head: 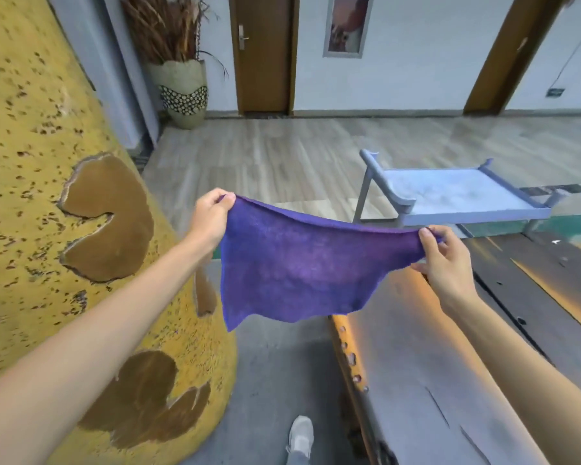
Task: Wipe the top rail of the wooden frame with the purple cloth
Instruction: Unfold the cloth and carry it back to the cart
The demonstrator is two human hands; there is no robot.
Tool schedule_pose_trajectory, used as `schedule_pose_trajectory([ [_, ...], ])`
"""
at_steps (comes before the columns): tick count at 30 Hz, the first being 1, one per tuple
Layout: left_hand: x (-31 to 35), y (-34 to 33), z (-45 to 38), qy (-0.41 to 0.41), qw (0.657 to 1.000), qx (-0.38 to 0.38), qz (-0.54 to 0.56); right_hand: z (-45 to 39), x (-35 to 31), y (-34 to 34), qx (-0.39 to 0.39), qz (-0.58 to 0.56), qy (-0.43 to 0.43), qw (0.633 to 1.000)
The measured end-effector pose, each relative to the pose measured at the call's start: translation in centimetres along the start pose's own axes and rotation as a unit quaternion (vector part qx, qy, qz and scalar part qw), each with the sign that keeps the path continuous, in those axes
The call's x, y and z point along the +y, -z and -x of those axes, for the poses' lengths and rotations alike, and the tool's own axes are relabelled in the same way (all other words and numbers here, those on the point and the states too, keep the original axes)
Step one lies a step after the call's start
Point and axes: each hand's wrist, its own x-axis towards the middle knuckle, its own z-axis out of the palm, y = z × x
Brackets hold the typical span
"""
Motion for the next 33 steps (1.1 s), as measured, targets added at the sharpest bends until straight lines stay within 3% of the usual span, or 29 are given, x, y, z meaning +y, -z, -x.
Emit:
schedule_pose_trajectory([
  [4, -0.9, -3.9, -8.1, 0.052, 0.998, -0.013, 0.036, -7.6, 1.6, -2.1, 0.017, -0.021, -0.025, 0.999],
  [7, -2.0, -7.2, -15.0, 0.077, 0.996, -0.035, -0.003, -14.4, 3.4, -4.0, 0.032, -0.023, -0.053, 0.998],
  [12, -4.9, -10.6, -23.5, 0.059, 0.995, -0.034, -0.075, -22.7, 6.2, -7.1, 0.017, -0.005, -0.074, 0.997],
  [19, -8.6, -14.1, -33.9, 0.059, 0.993, -0.051, -0.09, -31.2, 10.5, -11.2, 0.014, 0.007, -0.096, 0.995],
  [24, -11.4, -16.5, -43.4, 0.043, 0.99, -0.086, -0.103, -38.4, 12.3, -14.8, -0.006, 0.039, -0.097, 0.994],
  [33, -14.5, -20.0, -63.8, -0.029, 0.967, -0.204, -0.151, -52.2, 13.5, -23.6, 0.045, 0.025, -0.117, 0.992],
])
